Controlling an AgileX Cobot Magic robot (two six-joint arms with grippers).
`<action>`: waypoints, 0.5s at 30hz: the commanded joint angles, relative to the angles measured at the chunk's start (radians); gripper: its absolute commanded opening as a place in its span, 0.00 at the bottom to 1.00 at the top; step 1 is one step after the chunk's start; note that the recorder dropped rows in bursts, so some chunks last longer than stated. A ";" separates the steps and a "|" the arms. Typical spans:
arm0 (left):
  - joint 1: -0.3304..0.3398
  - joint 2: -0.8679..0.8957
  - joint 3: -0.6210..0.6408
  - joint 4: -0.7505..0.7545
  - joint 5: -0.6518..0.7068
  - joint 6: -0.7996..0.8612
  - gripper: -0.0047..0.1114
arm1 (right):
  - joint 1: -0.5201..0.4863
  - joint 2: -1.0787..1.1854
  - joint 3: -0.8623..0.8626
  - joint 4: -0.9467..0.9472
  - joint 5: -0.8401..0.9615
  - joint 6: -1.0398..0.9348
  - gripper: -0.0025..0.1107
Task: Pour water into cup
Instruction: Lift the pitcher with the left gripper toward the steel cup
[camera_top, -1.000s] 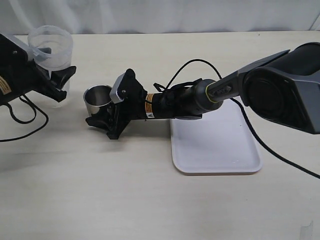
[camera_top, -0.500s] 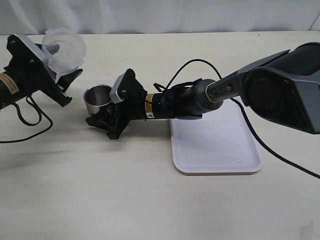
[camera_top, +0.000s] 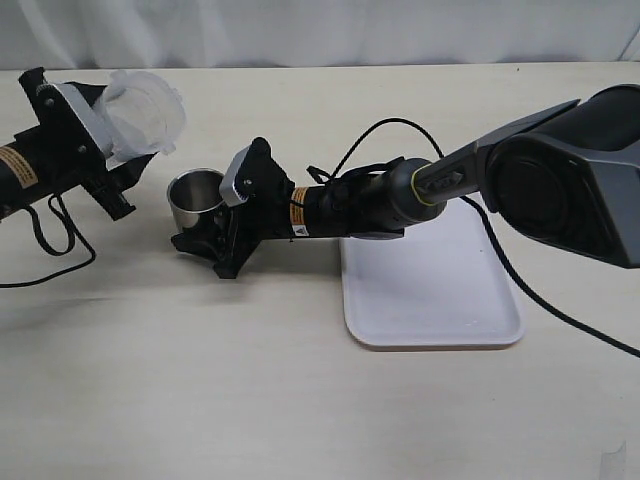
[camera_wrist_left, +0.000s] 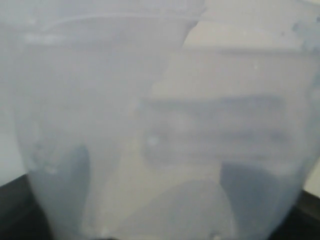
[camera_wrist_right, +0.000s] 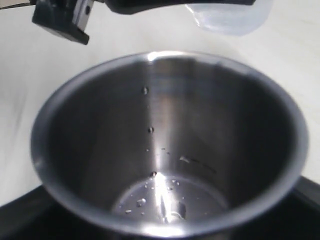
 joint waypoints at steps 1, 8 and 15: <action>0.000 -0.005 -0.018 0.001 -0.043 0.042 0.04 | -0.004 0.003 0.000 -0.005 0.020 0.011 0.06; 0.000 -0.005 -0.046 0.020 0.013 0.042 0.04 | -0.004 0.003 0.000 -0.005 0.020 0.011 0.06; 0.000 -0.005 -0.047 0.049 0.002 0.094 0.04 | -0.004 0.003 0.000 -0.005 0.020 0.011 0.06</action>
